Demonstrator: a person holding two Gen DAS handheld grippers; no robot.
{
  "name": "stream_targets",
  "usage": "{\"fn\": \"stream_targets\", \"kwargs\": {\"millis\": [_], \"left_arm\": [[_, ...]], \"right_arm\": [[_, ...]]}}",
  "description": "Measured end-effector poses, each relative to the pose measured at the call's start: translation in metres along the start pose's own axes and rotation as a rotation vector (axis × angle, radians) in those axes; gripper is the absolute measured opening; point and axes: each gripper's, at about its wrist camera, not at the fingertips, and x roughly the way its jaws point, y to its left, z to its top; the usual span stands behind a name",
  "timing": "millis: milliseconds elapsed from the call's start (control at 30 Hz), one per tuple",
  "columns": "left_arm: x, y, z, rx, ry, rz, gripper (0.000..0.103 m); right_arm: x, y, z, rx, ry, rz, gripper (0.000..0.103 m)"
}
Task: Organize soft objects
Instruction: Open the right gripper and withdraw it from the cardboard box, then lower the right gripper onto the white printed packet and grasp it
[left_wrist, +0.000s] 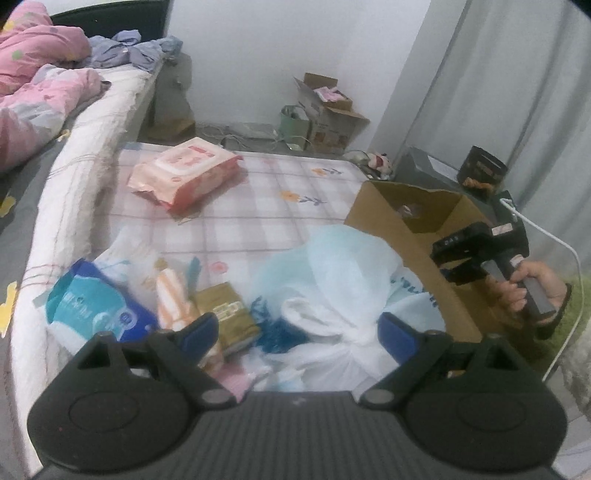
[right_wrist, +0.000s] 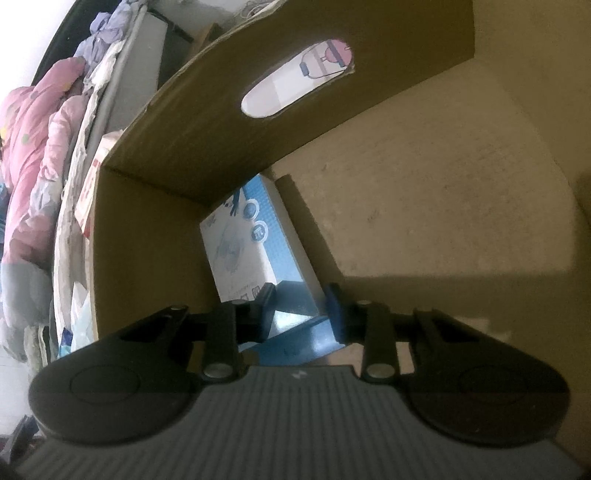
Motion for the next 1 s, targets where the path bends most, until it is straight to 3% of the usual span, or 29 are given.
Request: {"fn": "stream_targets", "kwargs": {"millis": [300,567,700,867,1000], "left_arm": [[-0.022,0.005,-0.023,-0.014,-0.06,0.02,0.098],[-0.046,0.018,-0.039,-0.022,-0.111,0.047,0.1],[-0.056,0.027,-0.046,-0.029,-0.139,0.056,0.102],[-0.064,0.038,-0.051,-0.05,-0.185,0.06,0.102],[-0.067,0.048,-0.053,-0.065,-0.206,0.075,0.102]], "right_arm": [[0.008,0.011,-0.005,0.094,-0.049,-0.019,0.03],[-0.001,0.023,-0.01,0.002,-0.142,-0.089,0.032],[-0.027,0.022,-0.013,-0.01,-0.18,-0.081,0.041],[-0.08,0.033,-0.023,-0.065,-0.27,-0.077,0.042],[-0.114,0.065,-0.039,-0.147,-0.308,-0.016,0.043]]}}
